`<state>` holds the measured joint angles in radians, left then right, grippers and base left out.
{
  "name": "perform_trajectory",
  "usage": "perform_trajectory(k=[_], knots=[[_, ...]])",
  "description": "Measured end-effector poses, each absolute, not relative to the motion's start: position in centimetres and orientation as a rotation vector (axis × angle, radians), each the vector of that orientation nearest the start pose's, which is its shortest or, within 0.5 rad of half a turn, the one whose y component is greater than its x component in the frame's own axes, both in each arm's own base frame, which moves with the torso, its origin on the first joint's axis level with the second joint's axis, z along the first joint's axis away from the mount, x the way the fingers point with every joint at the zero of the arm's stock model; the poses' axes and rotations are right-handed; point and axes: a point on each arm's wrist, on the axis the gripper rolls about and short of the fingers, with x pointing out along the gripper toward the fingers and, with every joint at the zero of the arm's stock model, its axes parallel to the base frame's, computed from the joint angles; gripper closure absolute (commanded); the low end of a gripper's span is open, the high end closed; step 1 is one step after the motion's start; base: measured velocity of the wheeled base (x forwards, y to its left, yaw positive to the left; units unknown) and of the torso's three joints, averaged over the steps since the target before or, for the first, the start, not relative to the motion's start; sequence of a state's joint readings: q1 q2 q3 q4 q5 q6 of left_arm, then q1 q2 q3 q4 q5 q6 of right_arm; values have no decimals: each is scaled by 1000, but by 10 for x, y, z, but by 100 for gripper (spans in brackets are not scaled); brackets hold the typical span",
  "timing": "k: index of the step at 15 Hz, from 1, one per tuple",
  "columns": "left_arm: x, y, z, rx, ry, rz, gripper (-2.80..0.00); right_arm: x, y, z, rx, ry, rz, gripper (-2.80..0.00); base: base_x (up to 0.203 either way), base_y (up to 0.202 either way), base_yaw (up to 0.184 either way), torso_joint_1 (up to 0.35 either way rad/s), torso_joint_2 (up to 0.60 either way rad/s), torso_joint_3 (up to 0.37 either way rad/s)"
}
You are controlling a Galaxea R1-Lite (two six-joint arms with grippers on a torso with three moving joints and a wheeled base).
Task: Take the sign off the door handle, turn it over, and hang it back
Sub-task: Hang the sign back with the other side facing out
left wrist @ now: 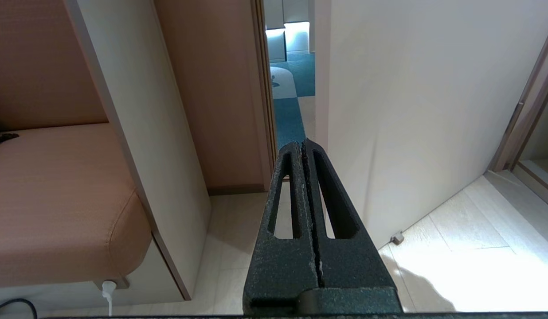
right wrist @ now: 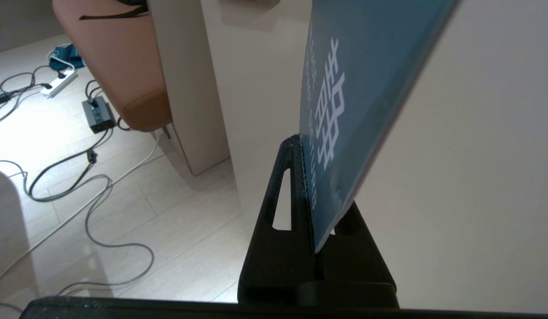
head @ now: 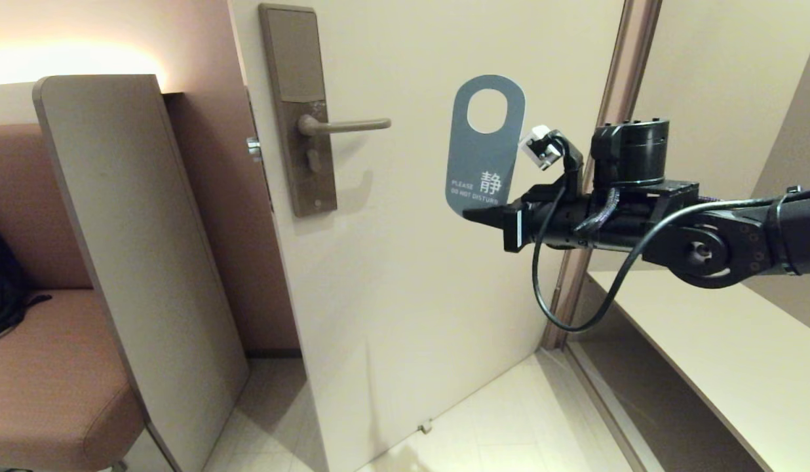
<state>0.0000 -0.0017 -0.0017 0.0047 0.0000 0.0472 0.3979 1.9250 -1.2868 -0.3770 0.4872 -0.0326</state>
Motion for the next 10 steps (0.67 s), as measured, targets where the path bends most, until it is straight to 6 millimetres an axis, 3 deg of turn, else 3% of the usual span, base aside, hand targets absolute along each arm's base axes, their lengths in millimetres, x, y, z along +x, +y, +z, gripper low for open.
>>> perform_trajectory(k=[10], knots=[[-23, 0, 75, 47, 1, 0, 0, 390, 180, 186, -84, 262, 826, 0, 0, 0, 0, 0, 0, 0]])
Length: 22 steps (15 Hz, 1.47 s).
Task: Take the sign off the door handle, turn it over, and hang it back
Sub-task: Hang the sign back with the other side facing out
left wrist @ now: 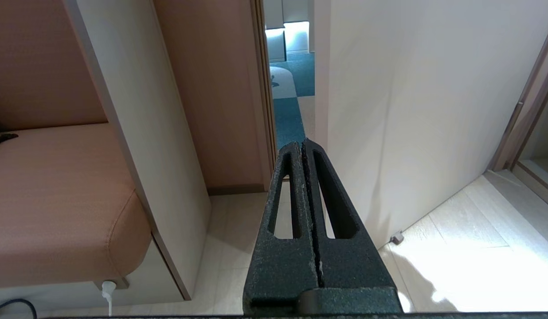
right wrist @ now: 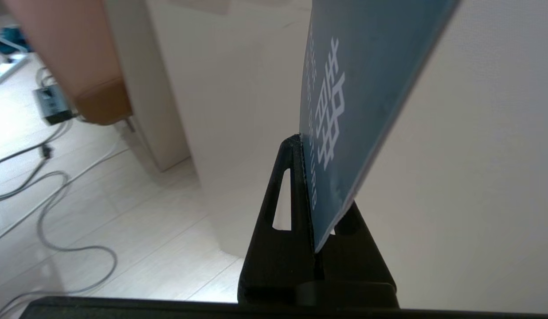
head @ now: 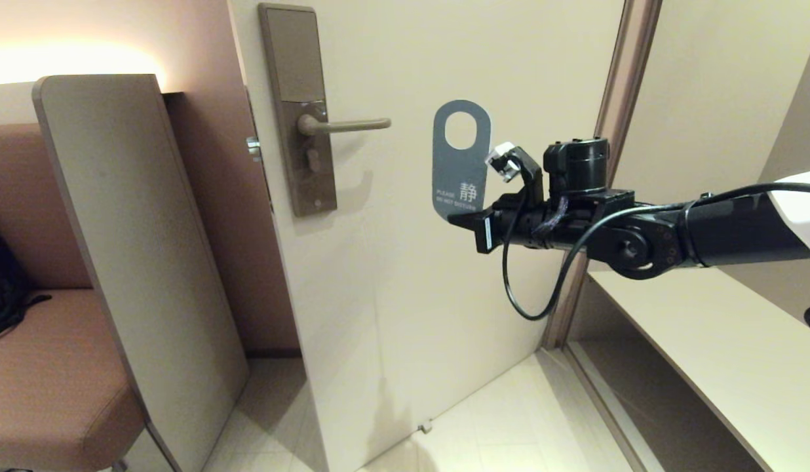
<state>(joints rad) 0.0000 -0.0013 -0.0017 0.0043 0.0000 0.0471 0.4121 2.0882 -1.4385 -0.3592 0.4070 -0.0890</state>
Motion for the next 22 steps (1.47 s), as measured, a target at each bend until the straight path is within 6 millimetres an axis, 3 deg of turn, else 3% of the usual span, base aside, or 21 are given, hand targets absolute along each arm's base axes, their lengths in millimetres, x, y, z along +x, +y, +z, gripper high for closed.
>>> perform_trajectory(k=[9, 15, 22], knots=[[-23, 0, 75, 47, 2, 0, 0, 399, 200, 172, -193, 289, 702, 0, 0, 0, 0, 0, 0, 0], [-23, 0, 75, 48, 2, 0, 0, 397, 203, 180, -231, 334, 720, 0, 0, 0, 0, 0, 0, 0], [-23, 0, 75, 47, 1, 0, 0, 384, 187, 191, -222, 341, 698, 0, 0, 0, 0, 0, 0, 0]])
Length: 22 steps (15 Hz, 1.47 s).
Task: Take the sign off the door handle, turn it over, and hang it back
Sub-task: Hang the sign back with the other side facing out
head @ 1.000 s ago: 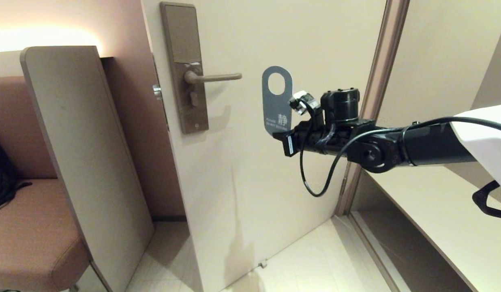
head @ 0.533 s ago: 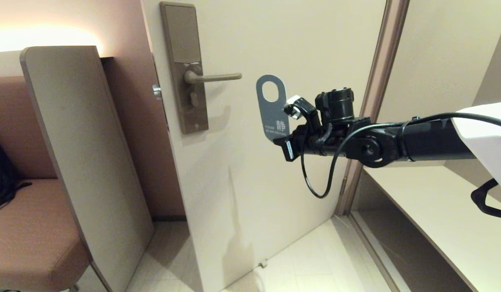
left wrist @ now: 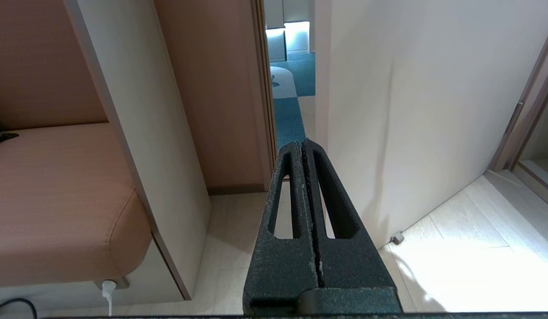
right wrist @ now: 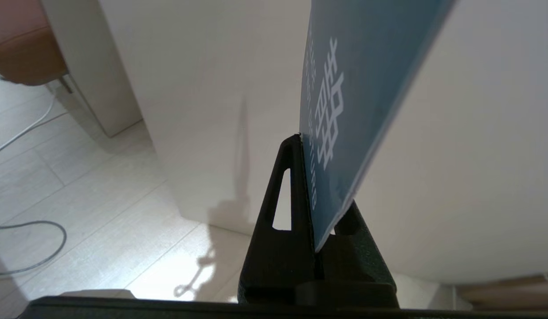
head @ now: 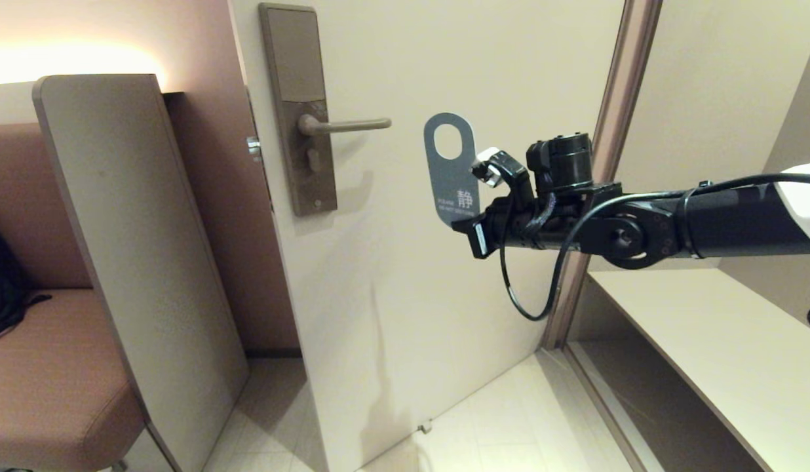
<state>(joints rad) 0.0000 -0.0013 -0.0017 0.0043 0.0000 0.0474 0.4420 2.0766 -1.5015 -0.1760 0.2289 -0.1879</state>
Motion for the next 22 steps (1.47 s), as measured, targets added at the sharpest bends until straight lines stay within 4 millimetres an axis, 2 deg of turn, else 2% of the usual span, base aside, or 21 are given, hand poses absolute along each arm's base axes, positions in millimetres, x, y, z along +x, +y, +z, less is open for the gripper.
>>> perform_trajectory(k=[9, 14, 17, 22], knots=[[-23, 0, 75, 47, 2, 0, 0, 350, 133, 218, -123, 362, 496, 0, 0, 0, 0, 0, 0, 0], [-23, 0, 75, 47, 2, 0, 0, 328, 90, 240, -100, 321, 373, 0, 0, 0, 0, 0, 0, 0], [-23, 0, 75, 47, 2, 0, 0, 307, 68, 243, -91, 311, 322, 0, 0, 0, 0, 0, 0, 0], [-23, 0, 75, 47, 2, 0, 0, 262, 48, 237, -85, 283, 268, 0, 0, 0, 0, 0, 0, 0]])
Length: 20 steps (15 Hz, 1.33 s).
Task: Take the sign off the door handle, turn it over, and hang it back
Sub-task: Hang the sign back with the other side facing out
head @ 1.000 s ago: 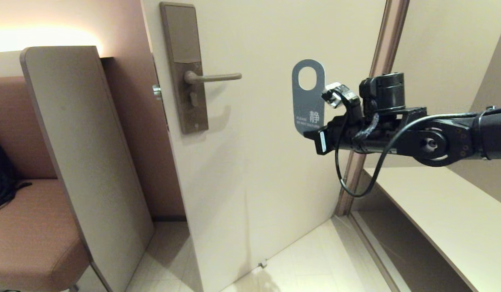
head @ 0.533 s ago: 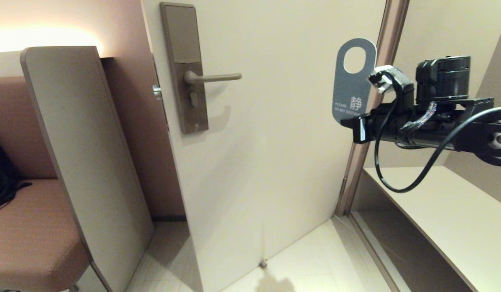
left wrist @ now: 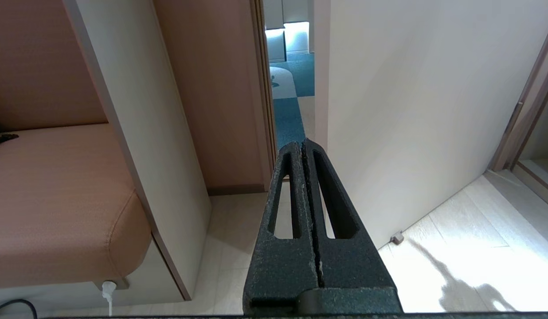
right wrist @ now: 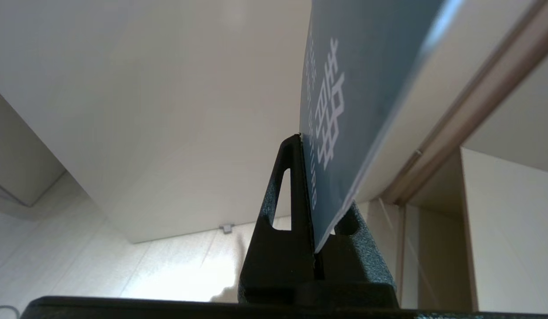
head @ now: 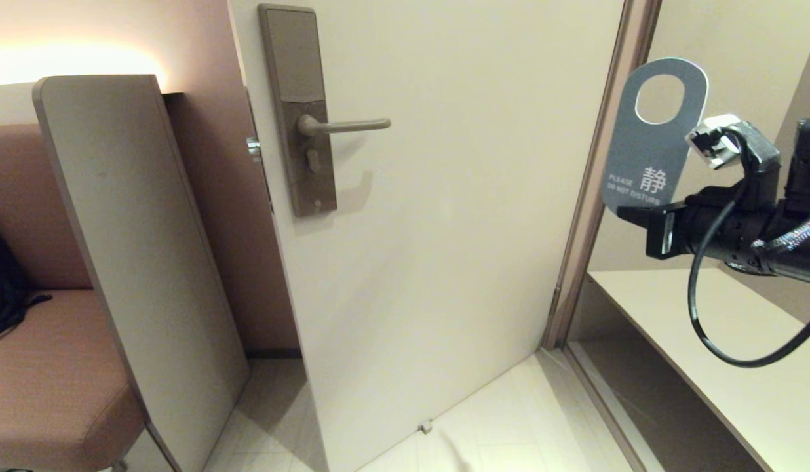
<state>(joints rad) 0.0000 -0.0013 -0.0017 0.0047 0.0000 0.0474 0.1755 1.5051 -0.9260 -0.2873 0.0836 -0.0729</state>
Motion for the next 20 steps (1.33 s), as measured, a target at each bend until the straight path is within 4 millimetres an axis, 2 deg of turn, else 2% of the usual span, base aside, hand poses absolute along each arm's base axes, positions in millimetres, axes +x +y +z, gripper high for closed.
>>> perform_trajectory(k=[7, 12, 20], knots=[[-23, 0, 75, 47, 2, 0, 0, 173, 30, 210, -86, 277, 238, 0, 0, 0, 0, 0, 0, 0], [-23, 0, 75, 48, 2, 0, 0, 117, 18, 196, -84, 216, 217, 0, 0, 0, 0, 0, 0, 0], [-23, 0, 75, 47, 2, 0, 0, 60, 7, 156, -88, 167, 169, 0, 0, 0, 0, 0, 0, 0]])
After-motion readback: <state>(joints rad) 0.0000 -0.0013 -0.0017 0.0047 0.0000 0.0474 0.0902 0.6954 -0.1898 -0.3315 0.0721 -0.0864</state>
